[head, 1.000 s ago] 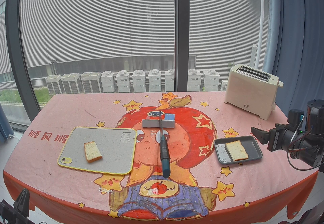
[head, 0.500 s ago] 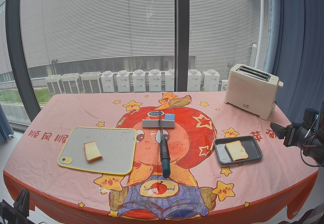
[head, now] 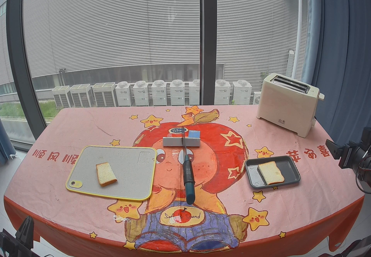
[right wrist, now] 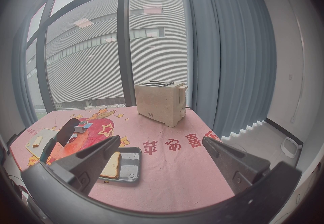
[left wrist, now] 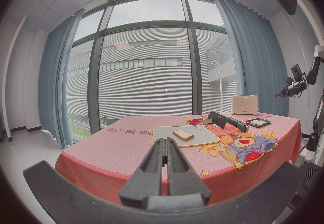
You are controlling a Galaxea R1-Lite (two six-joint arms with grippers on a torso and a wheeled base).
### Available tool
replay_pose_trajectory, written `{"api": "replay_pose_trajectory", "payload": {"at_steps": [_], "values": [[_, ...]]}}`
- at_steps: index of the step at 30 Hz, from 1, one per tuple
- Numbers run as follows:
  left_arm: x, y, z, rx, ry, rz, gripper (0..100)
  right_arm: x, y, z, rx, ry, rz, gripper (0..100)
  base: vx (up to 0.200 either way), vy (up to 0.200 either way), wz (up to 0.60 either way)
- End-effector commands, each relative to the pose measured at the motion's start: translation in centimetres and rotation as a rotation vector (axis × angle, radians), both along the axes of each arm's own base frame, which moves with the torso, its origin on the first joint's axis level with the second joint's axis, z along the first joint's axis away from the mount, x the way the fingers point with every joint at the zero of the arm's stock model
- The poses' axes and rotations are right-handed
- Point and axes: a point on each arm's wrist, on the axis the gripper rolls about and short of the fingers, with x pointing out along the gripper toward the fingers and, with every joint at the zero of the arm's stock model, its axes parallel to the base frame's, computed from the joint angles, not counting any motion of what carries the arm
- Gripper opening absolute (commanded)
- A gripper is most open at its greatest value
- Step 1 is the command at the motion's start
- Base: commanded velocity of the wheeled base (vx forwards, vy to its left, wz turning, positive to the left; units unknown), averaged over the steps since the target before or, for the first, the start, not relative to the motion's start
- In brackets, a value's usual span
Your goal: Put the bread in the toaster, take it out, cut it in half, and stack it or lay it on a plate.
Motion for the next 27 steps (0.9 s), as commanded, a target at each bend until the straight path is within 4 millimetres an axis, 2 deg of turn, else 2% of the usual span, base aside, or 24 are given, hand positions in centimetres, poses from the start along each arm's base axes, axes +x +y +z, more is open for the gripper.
{"api": "replay_pose_trajectory", "payload": {"at_steps": [1,9,16,27], "values": [[0.1,0.0,-0.5,-0.001,0.009,0.000,0,-0.7,-0.3,0.1,-0.003,-0.018,0.001,100,0.000,0.000,0.00],[0.1,0.0,-0.5,0.001,0.007,-0.001,0,-1.9,-1.0,0.2,-0.002,-0.048,-0.033,100,0.000,0.000,0.00],[0.1,0.0,-0.5,0.001,0.009,-0.001,0,-4.8,-1.4,0.7,-0.027,-0.144,0.030,100,0.000,0.000,0.00],[0.1,0.0,-0.5,0.001,0.009,-0.001,0,-7.0,-2.0,1.7,-0.031,-0.261,0.096,100,0.000,0.000,0.00]]}}
